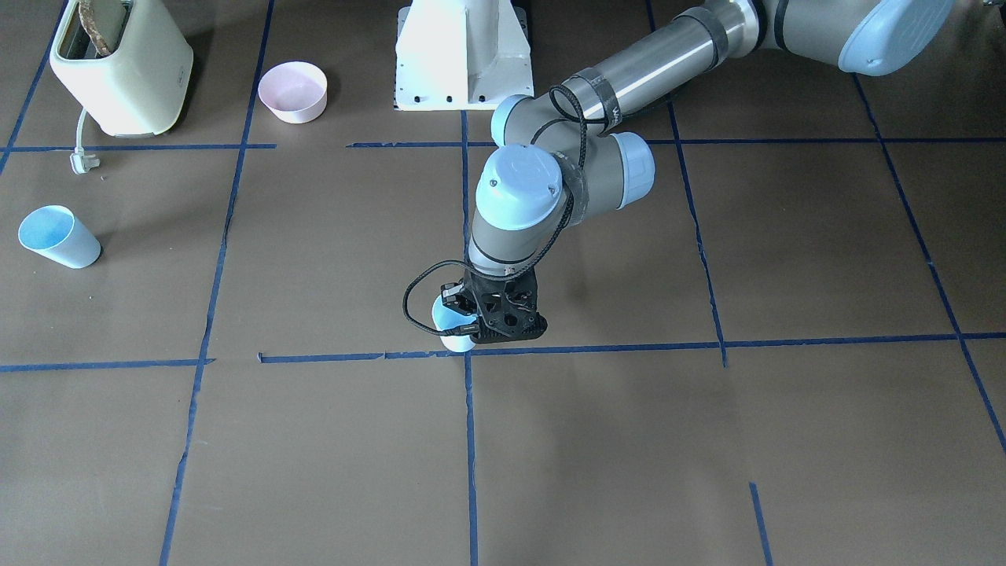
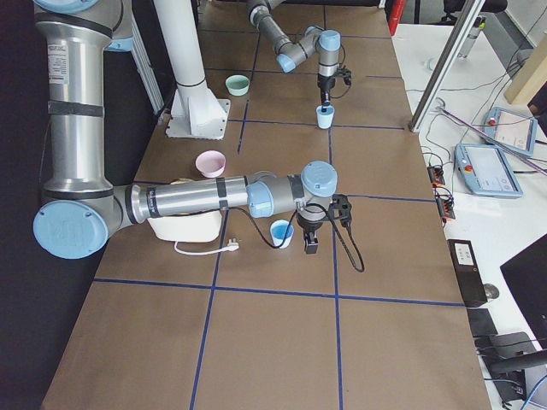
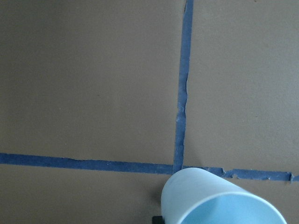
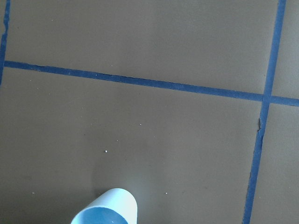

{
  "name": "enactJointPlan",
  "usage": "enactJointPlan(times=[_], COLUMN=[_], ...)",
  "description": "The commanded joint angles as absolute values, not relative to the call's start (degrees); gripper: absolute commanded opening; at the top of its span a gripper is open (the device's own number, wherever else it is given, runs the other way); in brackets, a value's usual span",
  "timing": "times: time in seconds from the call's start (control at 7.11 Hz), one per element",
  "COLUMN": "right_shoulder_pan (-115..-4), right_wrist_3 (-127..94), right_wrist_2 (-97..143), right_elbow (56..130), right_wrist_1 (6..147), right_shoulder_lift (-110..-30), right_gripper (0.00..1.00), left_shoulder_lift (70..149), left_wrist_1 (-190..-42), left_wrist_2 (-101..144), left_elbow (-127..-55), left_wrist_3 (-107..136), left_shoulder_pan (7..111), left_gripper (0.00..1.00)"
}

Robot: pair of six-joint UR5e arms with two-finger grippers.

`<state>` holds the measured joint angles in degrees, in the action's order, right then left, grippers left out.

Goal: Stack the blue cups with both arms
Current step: 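Lift the cup with the left gripper and carry it to the table centre, then lower the cup onto the table centre and open the left gripper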

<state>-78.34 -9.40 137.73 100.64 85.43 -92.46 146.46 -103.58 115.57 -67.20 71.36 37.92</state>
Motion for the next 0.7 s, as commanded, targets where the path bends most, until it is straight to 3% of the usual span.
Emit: enactJointPlan(times=[0.0, 0.56], right_shoulder_pan=[-78.2, -78.0], right_wrist_3=[-9.5, -9.6], right_wrist_2=[137.7, 137.6], right_elbow=[100.6, 100.5], right_wrist_1=[85.4, 85.5], right_shoulder_lift=[-92.5, -92.5], right_gripper=[1.00, 1.00], left_shoulder_lift=[146.2, 144.6], left_wrist_1=[-99.8, -100.1], left_wrist_2=[115.7, 115.7], left_elbow=[-69.6, -69.6], left_wrist_3=[71.5, 71.4], left_shoulder_pan=[37.8, 35.8], left_gripper=[0.03, 0.14])
